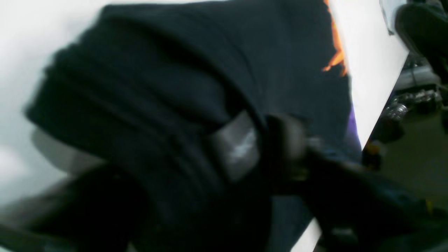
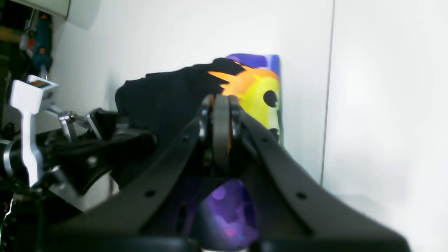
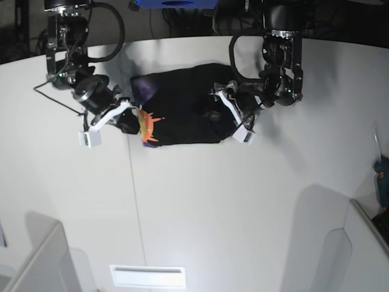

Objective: Fold the T-shirt properly
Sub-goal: 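Release with the right gripper and pull the shirt edge with the left gripper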

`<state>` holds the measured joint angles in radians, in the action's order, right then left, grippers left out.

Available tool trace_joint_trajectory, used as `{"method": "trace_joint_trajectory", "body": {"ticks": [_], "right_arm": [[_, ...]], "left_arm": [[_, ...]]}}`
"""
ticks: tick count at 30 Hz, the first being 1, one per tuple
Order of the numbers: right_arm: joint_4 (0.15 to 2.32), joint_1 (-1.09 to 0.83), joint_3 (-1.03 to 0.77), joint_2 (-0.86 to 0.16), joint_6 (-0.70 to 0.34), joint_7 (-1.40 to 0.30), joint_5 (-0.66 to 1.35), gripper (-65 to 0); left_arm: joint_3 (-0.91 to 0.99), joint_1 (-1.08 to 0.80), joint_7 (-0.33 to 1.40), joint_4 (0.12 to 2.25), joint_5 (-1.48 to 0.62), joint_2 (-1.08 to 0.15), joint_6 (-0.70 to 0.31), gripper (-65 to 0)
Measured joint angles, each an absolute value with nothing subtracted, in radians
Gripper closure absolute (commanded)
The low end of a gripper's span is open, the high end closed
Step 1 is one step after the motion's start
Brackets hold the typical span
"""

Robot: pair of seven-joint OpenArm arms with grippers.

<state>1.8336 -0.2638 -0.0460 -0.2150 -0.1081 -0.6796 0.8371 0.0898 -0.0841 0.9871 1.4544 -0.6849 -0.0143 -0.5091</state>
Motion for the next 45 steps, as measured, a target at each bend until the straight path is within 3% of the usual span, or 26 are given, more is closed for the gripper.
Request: {"method": "trace_joint_trajectory", "body": {"ticks": [4, 8, 22, 30, 37, 42, 45], "right_arm": [[1.842, -0.281, -0.065, -0.215, -0.115, -0.682, 0.841, 0.0], [1.842, -0.300, -0.114, -0.216, -0.113, -0.682, 0.834, 0.0], [1.845, -0.464, -0.258, -0.215, -0.114, -0.679, 0.831, 0.0], [1.853, -0.517, -0.268, -0.210, -0.114, -0.680, 0.831, 0.0], [1.856, -0.550, -0.264, -0.176, -0.114, -0.679, 0.831, 0.0], [1.857, -0.561, -0.262, -0.176, -0.113, -0.675, 0.830, 0.0], [1.856, -0.561, -0.259, -0.167, -0.113, -0.678, 0.831, 0.0]], "left_arm": [[0.090, -0.087, 1.003, 1.453, -0.684, -0.015, -0.463, 0.0], [0.002, -0.050, 1.015, 1.454, -0.678, -0.052, -0.440, 0.0], [-0.571, 0.200, 0.979, 1.466, -0.709, -0.370, -0.437, 0.0], [-0.831, 0.379, 0.991, 1.465, -0.681, -0.421, -0.444, 0.0], [-1.003, 0.458, 0.927, 1.482, -0.315, -0.364, -0.471, 0.0], [-1.036, 0.450, 0.819, 1.479, -0.020, -0.320, -0.637, 0.0], [-1.022, 0.416, 0.770, 1.481, 0.139, -0.290, -0.680, 0.0]]}}
